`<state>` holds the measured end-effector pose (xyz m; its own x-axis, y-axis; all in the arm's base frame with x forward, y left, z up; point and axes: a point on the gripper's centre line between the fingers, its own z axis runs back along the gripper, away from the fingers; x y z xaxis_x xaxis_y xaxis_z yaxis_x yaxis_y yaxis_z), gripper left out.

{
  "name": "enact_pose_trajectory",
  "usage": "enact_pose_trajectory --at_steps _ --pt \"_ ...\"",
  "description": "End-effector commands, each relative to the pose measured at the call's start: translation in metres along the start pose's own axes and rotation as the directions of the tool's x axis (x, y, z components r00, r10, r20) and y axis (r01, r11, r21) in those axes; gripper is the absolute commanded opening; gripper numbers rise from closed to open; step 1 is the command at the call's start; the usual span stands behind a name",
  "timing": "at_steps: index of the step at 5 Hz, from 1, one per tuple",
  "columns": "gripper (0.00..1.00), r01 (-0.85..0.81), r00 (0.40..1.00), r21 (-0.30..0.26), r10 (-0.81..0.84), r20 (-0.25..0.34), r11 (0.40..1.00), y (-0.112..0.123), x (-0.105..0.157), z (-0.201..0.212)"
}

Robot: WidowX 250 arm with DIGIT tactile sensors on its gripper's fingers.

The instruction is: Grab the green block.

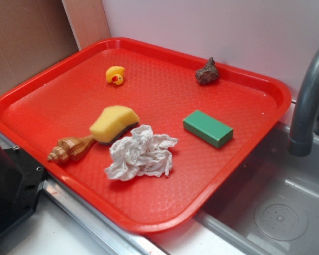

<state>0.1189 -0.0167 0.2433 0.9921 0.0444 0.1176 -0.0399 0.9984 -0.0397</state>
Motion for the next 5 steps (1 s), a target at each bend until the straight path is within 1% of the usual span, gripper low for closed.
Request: enact_pose_trajectory --at_steps 1,2,3,4,5 --pt "1.0 0.0 1.0 0.0 0.0 0.0 1.0 0.0 0.0 0.0" --pt "1.0 0.254 0.966 0.029 -0.252 -0.062 0.967 -0.051 0.044 -0.039" --pt "1.0 0.495 0.867 0.08 -0.486 -0.112 0.865 -0.104 0.074 -0.072" --pt "1.0 0.689 0.722 0.009 -0.686 -0.083 0.724 -0.139 0.083 -0.098" --pt "1.0 0.847 0.532 0.044 -0.846 -0.037 0.53 -0.152 0.078 -0.119"
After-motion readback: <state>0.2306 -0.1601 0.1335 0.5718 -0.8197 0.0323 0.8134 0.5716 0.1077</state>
